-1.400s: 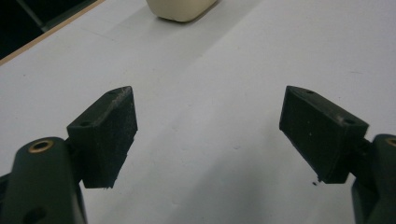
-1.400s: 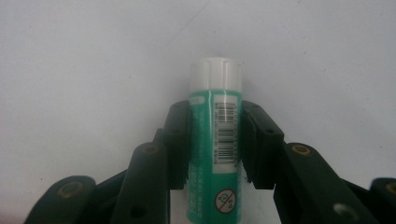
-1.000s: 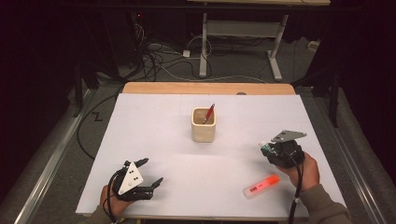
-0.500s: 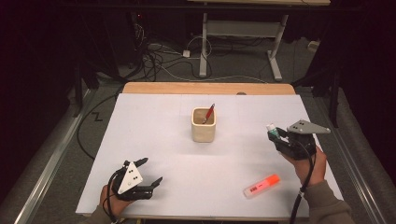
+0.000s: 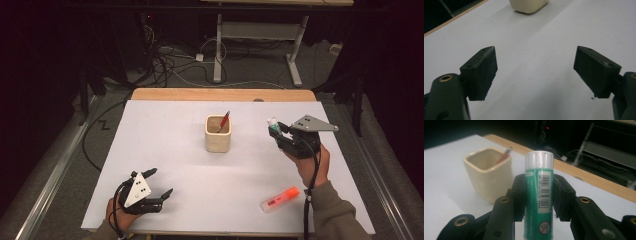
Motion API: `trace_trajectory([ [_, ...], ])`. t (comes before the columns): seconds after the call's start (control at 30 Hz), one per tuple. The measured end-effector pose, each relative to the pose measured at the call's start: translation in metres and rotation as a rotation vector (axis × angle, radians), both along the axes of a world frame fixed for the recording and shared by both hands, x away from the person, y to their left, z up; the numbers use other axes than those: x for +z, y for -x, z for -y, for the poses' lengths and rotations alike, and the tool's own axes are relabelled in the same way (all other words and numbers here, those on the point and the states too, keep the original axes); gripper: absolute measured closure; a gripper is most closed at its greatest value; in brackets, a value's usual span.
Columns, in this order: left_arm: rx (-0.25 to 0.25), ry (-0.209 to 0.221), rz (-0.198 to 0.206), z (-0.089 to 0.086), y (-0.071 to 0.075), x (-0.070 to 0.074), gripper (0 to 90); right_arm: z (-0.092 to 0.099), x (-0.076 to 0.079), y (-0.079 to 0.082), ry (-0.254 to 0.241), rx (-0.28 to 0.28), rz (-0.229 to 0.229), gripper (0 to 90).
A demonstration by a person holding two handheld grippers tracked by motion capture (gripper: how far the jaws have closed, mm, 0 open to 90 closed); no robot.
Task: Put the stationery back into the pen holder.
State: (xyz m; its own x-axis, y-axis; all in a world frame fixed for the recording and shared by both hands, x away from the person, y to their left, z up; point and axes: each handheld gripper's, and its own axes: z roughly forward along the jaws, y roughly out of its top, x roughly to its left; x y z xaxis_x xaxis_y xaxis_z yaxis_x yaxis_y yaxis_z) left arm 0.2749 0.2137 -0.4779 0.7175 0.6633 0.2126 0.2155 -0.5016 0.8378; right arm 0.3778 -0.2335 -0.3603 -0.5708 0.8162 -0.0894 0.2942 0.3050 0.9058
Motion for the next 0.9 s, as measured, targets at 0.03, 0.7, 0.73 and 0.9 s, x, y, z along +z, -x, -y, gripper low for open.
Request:
trace_trajectory([
  [0.03, 0.001, 0.001, 0.000, 0.000, 0.000, 0.000, 18.5, -0.003, 0.001, -0.002, 0.002, 0.000, 0.010, 66.1],
  [0.7, -0.004, 0.009, 0.003, -0.002, 0.001, -0.001, 18.4, -0.065, 0.010, -0.033, -0.103, 0.105, 0.080, 66.0],
  [0.73, -0.005, 0.011, 0.003, -0.002, 0.001, -0.001, 18.5, -0.069, 0.010, -0.035, -0.110, 0.108, 0.082, 66.0],
  [0.9, -0.008, 0.009, -0.002, -0.003, 0.002, -0.002, 18.5, -0.088, 0.007, -0.045, -0.107, 0.138, 0.089, 66.0],
])
